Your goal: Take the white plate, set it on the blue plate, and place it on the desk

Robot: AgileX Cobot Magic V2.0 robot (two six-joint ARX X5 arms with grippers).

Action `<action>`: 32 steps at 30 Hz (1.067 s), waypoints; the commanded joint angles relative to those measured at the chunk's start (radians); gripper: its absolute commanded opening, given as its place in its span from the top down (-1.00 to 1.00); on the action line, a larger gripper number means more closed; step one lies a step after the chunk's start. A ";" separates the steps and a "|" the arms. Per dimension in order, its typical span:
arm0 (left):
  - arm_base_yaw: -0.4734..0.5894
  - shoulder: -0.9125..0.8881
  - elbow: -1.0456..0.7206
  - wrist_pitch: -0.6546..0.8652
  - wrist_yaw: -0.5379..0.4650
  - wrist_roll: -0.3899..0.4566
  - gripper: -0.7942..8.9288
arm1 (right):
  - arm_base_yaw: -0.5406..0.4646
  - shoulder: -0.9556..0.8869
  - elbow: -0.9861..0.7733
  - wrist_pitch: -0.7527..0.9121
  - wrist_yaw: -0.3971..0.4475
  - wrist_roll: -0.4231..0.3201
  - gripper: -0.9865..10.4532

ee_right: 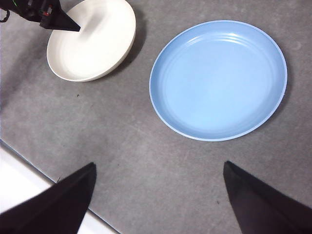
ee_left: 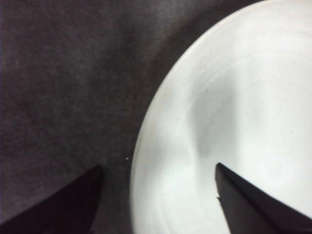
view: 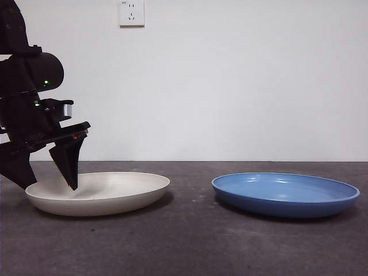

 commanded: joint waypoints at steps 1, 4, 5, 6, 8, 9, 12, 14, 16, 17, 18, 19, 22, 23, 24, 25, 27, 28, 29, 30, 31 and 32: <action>-0.002 0.024 0.021 0.010 0.004 -0.001 0.33 | 0.005 0.006 0.016 0.013 0.000 0.006 0.10; -0.002 0.024 0.021 0.018 0.004 -0.003 0.56 | 0.005 0.006 0.016 0.013 0.000 0.006 0.10; -0.002 0.024 0.021 0.019 0.003 -0.003 0.64 | 0.005 0.006 0.016 0.013 0.000 0.006 0.10; -0.002 0.024 0.021 0.021 0.003 -0.003 0.74 | 0.005 0.006 0.016 0.013 0.000 0.006 0.10; -0.002 0.024 0.021 0.022 0.003 -0.004 0.82 | 0.005 0.006 0.016 0.013 0.000 0.006 0.10; 0.000 0.024 0.022 0.022 0.003 -0.004 0.82 | 0.005 0.006 0.016 0.013 0.000 0.006 0.10; 0.006 0.015 0.024 0.022 0.003 -0.015 0.82 | 0.005 0.006 0.016 0.013 0.000 0.006 0.10; 0.013 -0.001 0.024 0.023 0.003 -0.027 0.82 | 0.005 0.006 0.016 0.013 0.000 0.006 0.10; 0.018 -0.022 0.024 0.024 0.003 -0.029 0.82 | 0.005 0.006 0.016 0.013 0.000 0.006 0.10; 0.022 -0.038 0.024 0.025 0.003 -0.029 0.82 | 0.005 0.006 0.016 0.013 0.000 0.006 0.10; 0.025 -0.057 0.024 0.025 0.003 -0.030 0.82 | 0.005 0.006 0.016 0.013 0.000 0.006 0.10; 0.027 -0.074 0.024 0.026 0.003 -0.030 0.82 | 0.005 0.006 0.016 0.013 0.001 0.006 0.10; 0.029 -0.137 0.024 0.026 0.003 -0.047 0.82 | 0.005 0.006 0.016 0.013 0.000 0.006 0.10; 0.029 -0.159 0.025 0.026 0.004 -0.057 0.82 | 0.005 0.006 0.016 0.013 0.000 0.006 0.10; 0.029 -0.180 0.025 0.025 0.011 -0.069 0.82 | 0.005 0.006 0.016 0.013 0.001 0.006 0.10; 0.028 -0.198 0.025 0.024 0.023 -0.080 0.82 | 0.005 0.006 0.016 0.013 0.001 0.006 0.10; 0.018 -0.235 0.025 0.024 0.080 -0.105 0.82 | 0.005 0.006 0.016 0.013 0.001 0.006 0.10; 0.011 -0.248 0.025 0.026 0.105 -0.122 0.82 | 0.005 0.006 0.016 0.013 0.000 0.006 0.10; 0.001 -0.261 0.025 0.027 0.124 -0.141 0.82 | 0.005 0.006 0.016 0.013 0.001 0.007 0.10; -0.012 -0.271 0.025 0.030 0.135 -0.156 0.82 | 0.005 0.006 0.016 0.013 0.000 0.007 0.10; -0.026 -0.277 0.025 0.034 0.136 -0.166 0.82 | 0.005 0.006 0.016 0.013 0.001 0.009 0.10; -0.043 -0.281 0.025 0.039 0.136 -0.178 0.82 | 0.005 0.006 0.016 0.013 0.001 0.014 0.10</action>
